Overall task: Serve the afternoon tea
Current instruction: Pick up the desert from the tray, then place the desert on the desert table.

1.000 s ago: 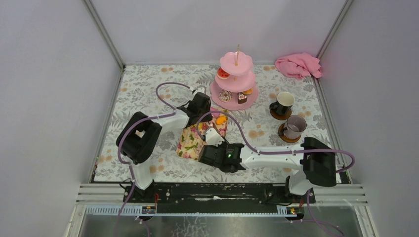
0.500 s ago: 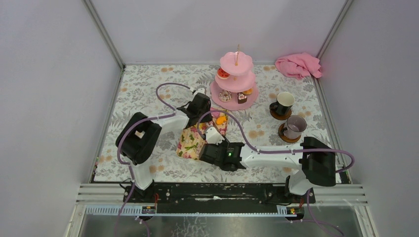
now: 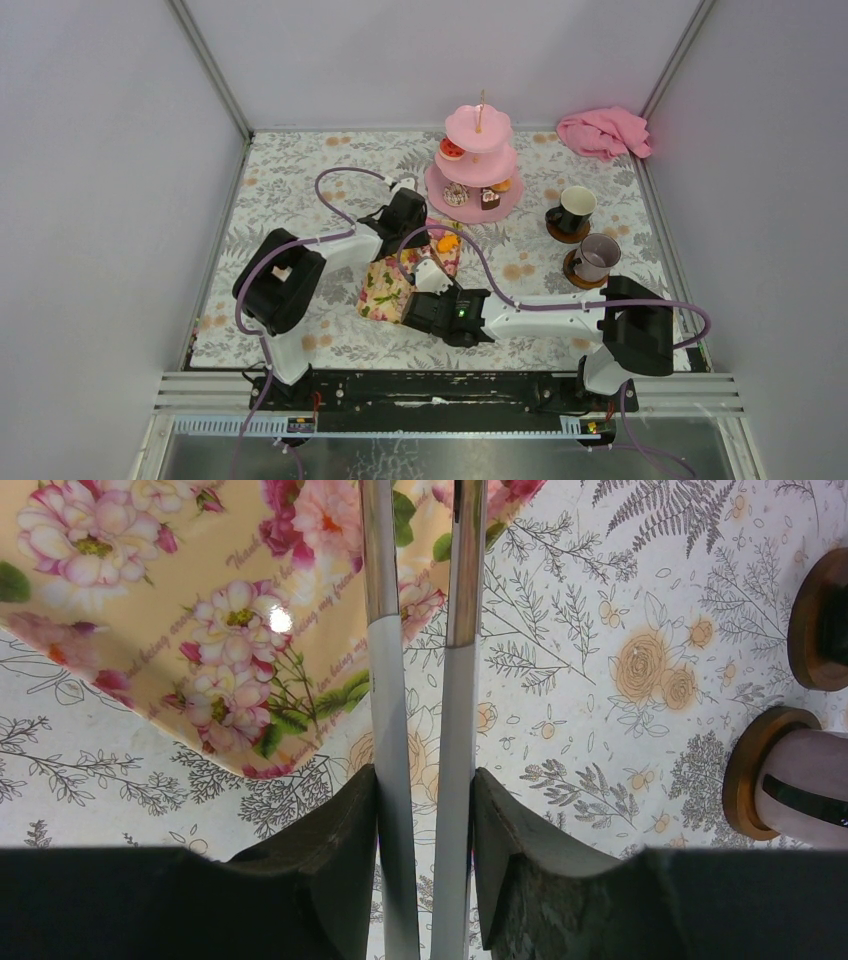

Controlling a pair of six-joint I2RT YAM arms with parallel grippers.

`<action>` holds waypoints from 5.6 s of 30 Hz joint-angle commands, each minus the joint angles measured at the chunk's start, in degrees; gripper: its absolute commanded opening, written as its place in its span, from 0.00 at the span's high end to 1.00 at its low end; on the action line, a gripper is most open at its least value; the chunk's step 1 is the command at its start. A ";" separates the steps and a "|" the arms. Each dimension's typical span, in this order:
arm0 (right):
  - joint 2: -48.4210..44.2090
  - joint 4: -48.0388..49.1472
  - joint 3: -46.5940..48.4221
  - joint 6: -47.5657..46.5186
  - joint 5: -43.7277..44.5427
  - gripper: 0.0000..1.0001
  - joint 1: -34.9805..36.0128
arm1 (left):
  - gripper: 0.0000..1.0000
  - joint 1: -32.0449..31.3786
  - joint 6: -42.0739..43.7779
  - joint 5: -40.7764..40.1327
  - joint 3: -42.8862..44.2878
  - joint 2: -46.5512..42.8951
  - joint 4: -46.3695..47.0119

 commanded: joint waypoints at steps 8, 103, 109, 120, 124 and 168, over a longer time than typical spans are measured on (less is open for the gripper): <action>0.60 1.52 0.27 -0.21 -0.70 0.83 -0.54 | 0.69 -1.11 -0.87 0.18 -0.32 -2.33 0.38; -13.10 -20.16 22.77 -0.96 10.50 1.00 -14.60 | 0.52 1.83 -5.38 -14.51 -5.67 -25.09 -2.20; -11.85 -19.75 23.89 -2.98 8.26 1.00 -18.96 | 0.52 1.74 -5.55 -14.07 -5.84 -25.02 -1.79; -8.99 -17.67 26.03 -6.58 4.29 1.00 -26.39 | 0.52 1.87 -5.59 -13.29 -5.43 -23.88 -0.77; -8.59 -16.35 26.83 -7.65 2.95 1.00 -28.32 | 0.52 1.96 -5.69 -12.91 -5.27 -23.56 -0.34; -2.21 -10.49 29.81 -11.02 -5.90 1.00 -37.24 | 0.52 2.62 -5.44 -12.20 -4.55 -19.66 1.23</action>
